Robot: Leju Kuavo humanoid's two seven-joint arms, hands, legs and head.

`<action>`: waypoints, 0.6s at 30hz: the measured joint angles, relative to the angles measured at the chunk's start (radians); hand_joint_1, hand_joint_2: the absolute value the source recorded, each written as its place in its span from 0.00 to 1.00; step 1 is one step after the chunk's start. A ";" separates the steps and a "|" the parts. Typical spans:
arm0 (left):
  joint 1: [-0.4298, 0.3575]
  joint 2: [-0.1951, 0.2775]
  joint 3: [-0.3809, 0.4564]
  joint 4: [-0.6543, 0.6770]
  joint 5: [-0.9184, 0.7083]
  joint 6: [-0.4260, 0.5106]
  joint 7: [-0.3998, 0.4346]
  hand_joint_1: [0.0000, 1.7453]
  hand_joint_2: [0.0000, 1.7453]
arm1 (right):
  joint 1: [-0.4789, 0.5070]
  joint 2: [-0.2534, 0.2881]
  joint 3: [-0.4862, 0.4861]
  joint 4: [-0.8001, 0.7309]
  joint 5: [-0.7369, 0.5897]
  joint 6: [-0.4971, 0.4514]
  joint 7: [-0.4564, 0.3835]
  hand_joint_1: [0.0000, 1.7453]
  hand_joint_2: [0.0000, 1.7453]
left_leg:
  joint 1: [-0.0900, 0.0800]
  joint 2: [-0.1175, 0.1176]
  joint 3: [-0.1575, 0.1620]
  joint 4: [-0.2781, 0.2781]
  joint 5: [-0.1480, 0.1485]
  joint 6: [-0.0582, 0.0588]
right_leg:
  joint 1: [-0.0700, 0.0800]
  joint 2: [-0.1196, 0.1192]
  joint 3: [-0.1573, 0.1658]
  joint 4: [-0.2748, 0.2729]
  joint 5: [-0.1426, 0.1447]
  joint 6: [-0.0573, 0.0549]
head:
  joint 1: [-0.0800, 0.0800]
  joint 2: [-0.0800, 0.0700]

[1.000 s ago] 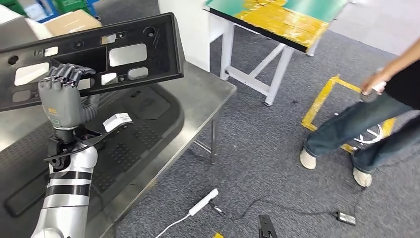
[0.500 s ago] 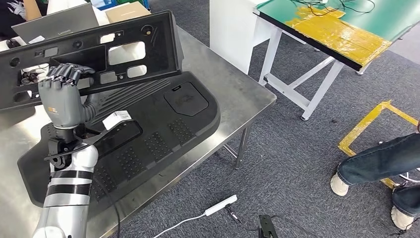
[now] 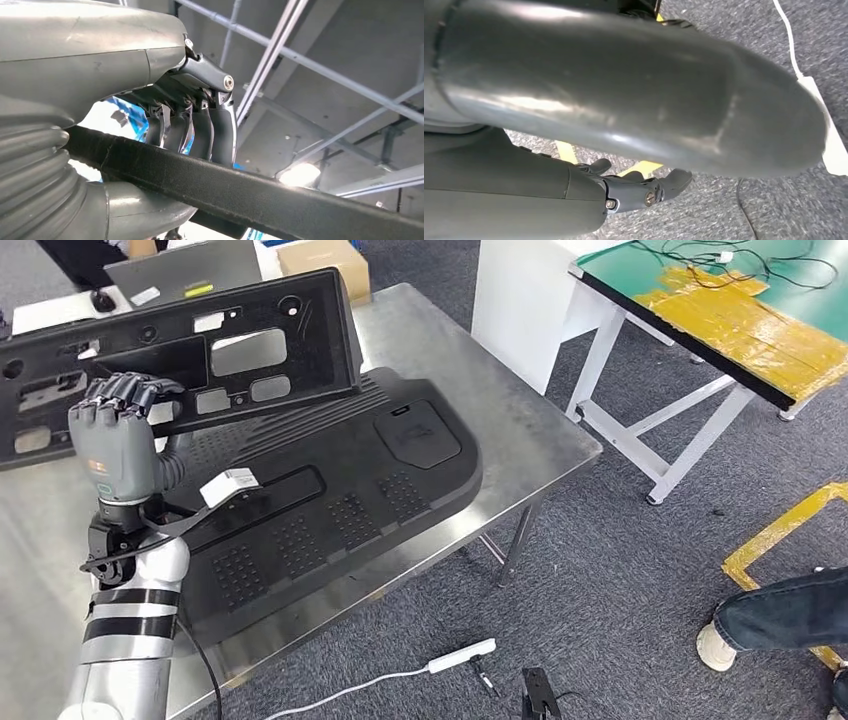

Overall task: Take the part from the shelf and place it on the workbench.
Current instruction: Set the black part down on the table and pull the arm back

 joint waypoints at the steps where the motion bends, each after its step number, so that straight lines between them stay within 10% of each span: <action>1: 0.000 0.000 0.000 0.001 0.000 0.000 0.003 1.00 1.00 | 0.000 0.000 0.000 0.000 -0.002 -0.001 0.001 0.00 0.00 | -0.003 -0.004 -0.002 -0.002 0.002 0.007 | 0.001 -0.003 0.000 -0.001 0.001 0.005 | 0.001 0.000; 4: -0.004 0.000 -0.007 0.006 -0.008 0.000 0.023 1.00 1.00 | 0.000 0.000 0.000 0.000 -0.003 -0.002 0.002 0.00 0.00 | 0.002 -0.014 -0.002 -0.009 0.009 0.026 | -0.004 0.018 -0.019 0.028 -0.017 0.018 | 0.003 0.000; 9: -0.023 -0.002 -0.066 0.057 -0.044 -0.001 0.106 1.00 1.00 | 0.004 -0.002 0.000 0.000 -0.005 -0.002 0.005 0.00 0.00 | 0.004 -0.036 -0.010 -0.011 0.016 0.041 | -0.008 0.073 -0.153 0.288 -0.110 0.021 | 0.012 0.000; 14: -0.076 -0.002 -0.157 0.155 -0.058 -0.001 0.205 1.00 1.00 | 0.000 -0.004 0.000 0.000 -0.003 0.000 0.007 0.00 0.00 | -0.001 -0.058 -0.011 -0.010 0.020 0.036 | -0.003 0.082 -0.025 0.020 0.001 0.028 | 0.011 0.000; 18: -0.132 0.000 -0.212 0.255 -0.058 -0.003 0.262 1.00 1.00 | -0.002 -0.003 0.002 0.000 0.000 0.005 0.008 0.00 0.00 | -0.005 -0.058 -0.016 -0.008 0.022 0.039 | 0.000 0.083 -0.011 -0.011 0.017 0.021 | 0.009 0.000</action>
